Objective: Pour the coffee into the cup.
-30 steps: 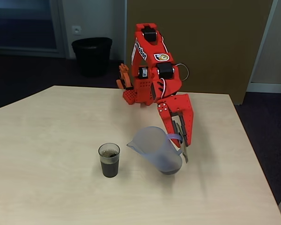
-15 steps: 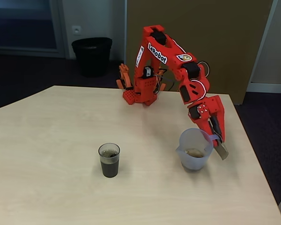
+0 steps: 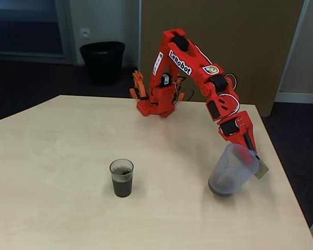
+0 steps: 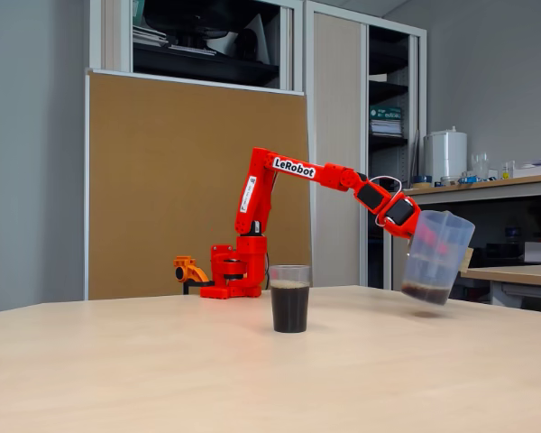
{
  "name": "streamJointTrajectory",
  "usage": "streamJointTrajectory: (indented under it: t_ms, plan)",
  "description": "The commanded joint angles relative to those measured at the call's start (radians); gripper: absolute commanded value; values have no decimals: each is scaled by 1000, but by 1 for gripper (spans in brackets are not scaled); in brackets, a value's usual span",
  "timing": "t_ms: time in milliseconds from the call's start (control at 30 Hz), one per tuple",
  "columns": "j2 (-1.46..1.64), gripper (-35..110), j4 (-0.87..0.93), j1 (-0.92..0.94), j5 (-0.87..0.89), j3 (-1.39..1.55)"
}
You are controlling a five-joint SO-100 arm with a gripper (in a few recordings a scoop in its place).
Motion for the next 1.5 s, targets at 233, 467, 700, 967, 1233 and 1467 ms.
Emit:
streamJointTrajectory:
  t_ms: [233,467,700,967,1233,1467]
  plan:
    - [-40,0,-313,44,-74,80]
    - [-100,0,-494,48,8,114]
    - [-112,0,-595,32,98,166]
    - [-147,0,-667,28,127,189]
    - [-184,4,-715,11,273,212]
    - [-169,7,-701,3,339,236]
